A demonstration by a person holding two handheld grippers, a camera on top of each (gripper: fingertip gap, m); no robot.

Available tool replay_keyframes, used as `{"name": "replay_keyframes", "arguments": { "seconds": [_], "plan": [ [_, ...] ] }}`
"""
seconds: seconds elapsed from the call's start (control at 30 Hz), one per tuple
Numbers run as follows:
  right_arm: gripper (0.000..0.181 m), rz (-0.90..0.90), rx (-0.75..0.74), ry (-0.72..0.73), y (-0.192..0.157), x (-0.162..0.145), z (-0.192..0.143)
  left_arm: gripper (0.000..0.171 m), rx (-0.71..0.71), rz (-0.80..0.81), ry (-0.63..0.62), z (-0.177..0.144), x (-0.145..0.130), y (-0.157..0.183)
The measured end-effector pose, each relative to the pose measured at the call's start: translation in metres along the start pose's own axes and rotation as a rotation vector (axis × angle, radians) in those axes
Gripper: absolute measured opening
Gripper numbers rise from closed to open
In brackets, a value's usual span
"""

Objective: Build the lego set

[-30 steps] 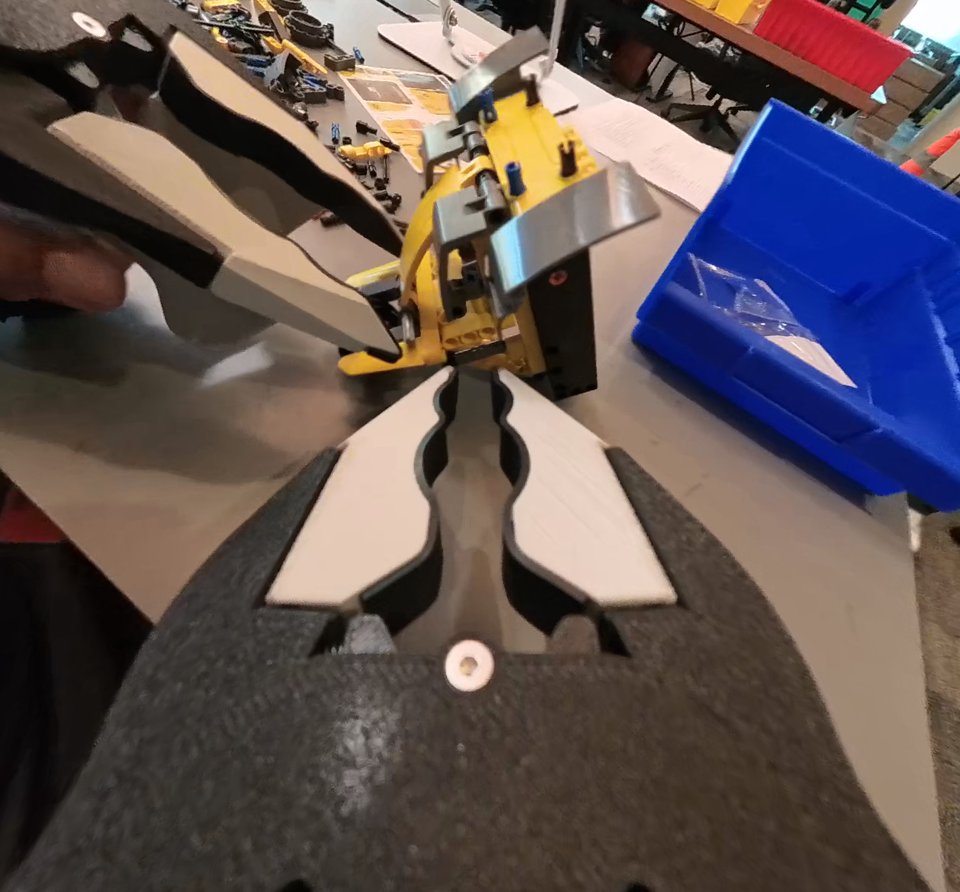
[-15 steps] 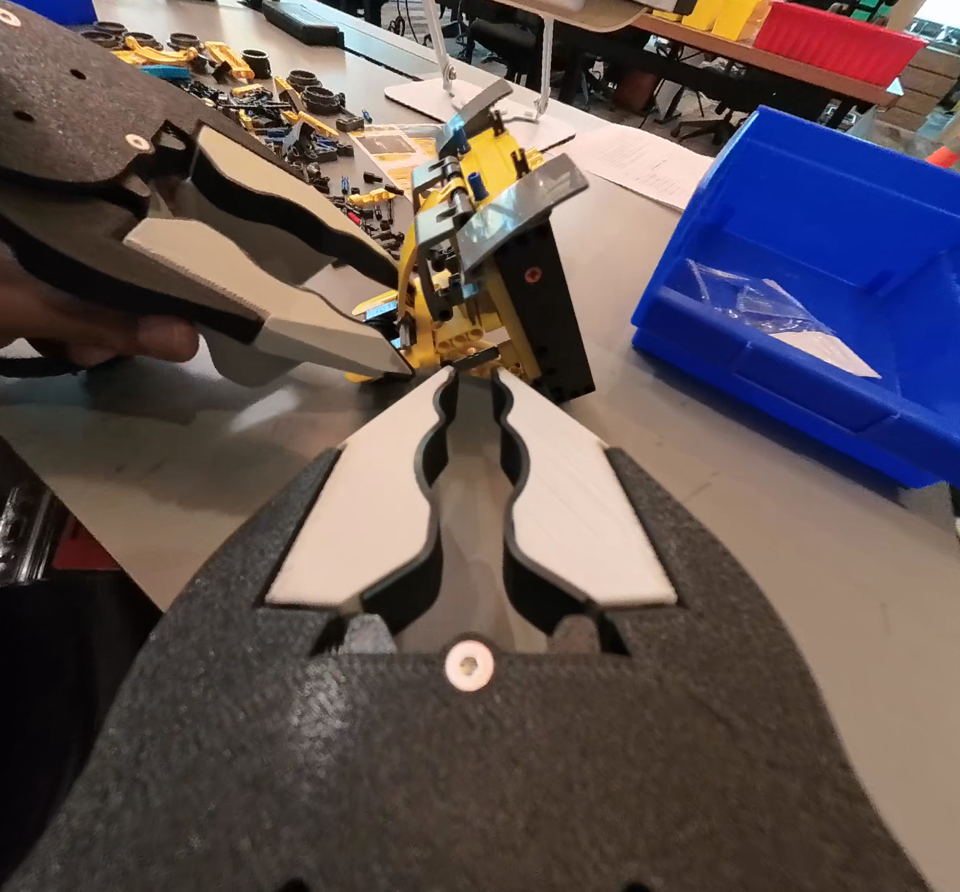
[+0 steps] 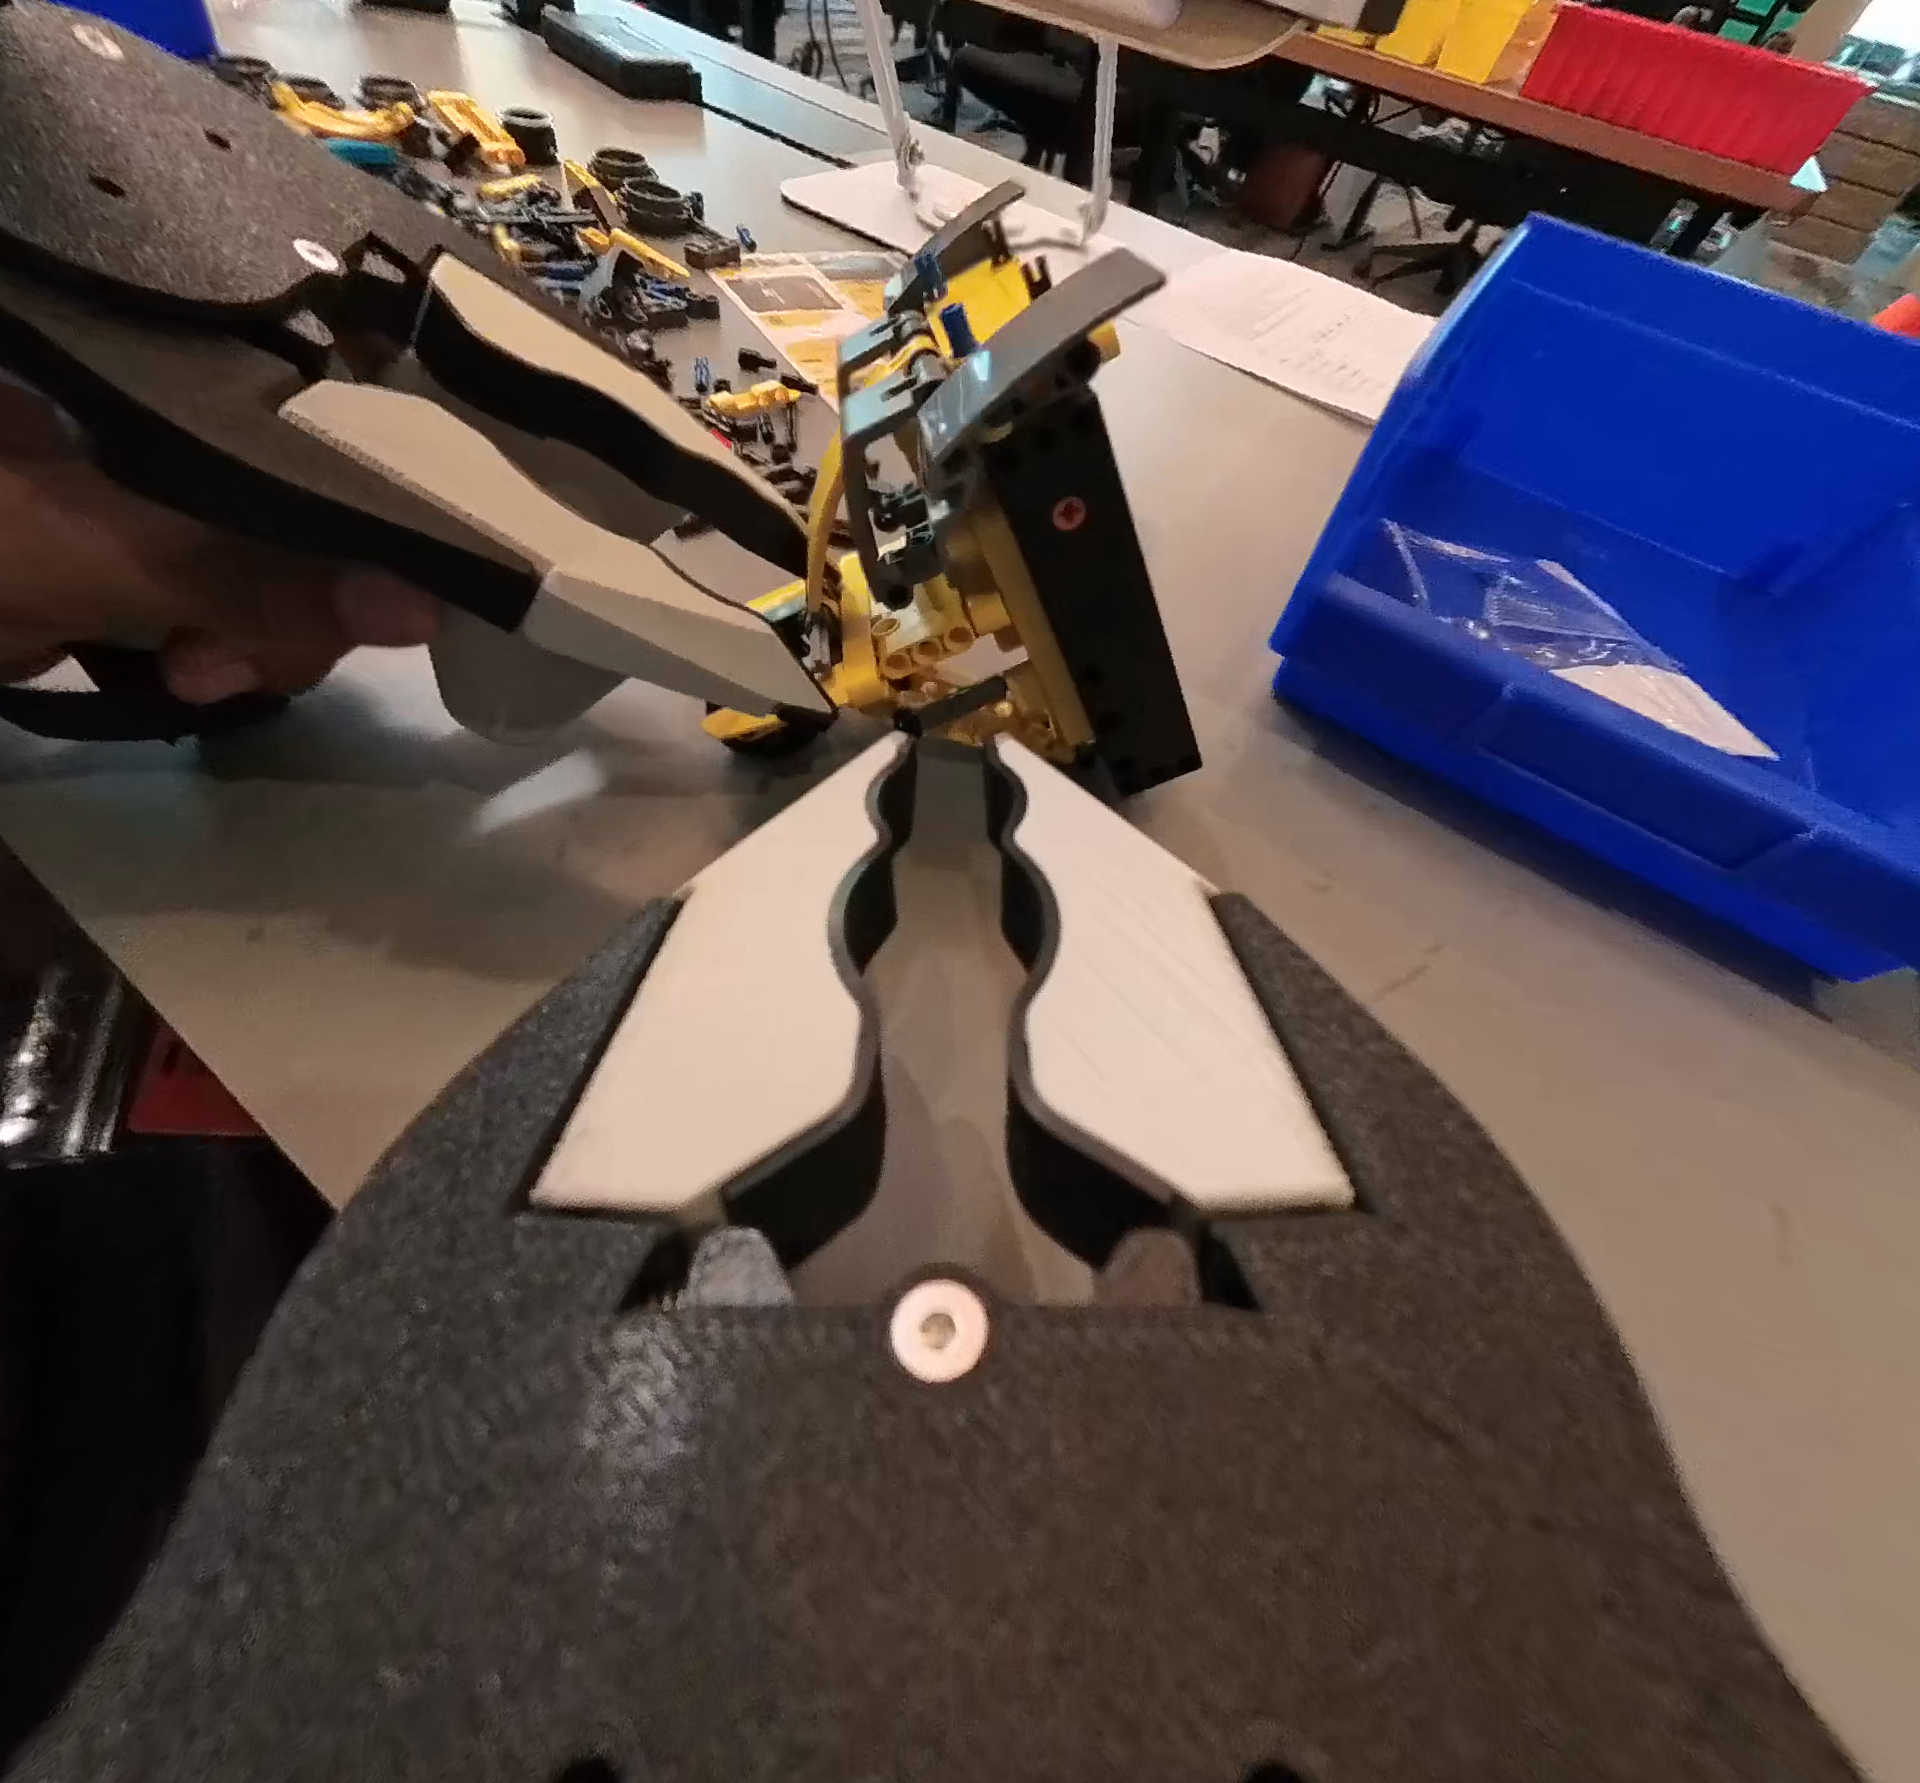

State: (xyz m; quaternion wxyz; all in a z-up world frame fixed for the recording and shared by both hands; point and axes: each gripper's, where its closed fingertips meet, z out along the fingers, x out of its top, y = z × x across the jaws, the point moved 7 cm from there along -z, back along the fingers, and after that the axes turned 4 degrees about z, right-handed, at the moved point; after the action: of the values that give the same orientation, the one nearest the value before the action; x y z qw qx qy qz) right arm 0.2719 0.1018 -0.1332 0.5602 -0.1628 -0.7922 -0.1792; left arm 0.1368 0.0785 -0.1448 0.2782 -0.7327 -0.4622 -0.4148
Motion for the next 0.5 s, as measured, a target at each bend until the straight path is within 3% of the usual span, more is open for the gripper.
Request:
{"name": "replay_keyframes", "arguments": {
  "seconds": [0.2,0.5],
  "plan": [
    [0.018,0.092,0.011,0.039,0.03,0.004,0.006,0.047,-0.033,-0.017,0.018,-0.002,0.001,-0.001],
    [0.037,-0.278,0.0,-0.192,0.043,-0.01,0.054,0.046,-0.034,-0.008,0.026,-0.003,0.001,0.0]
  ]
}}
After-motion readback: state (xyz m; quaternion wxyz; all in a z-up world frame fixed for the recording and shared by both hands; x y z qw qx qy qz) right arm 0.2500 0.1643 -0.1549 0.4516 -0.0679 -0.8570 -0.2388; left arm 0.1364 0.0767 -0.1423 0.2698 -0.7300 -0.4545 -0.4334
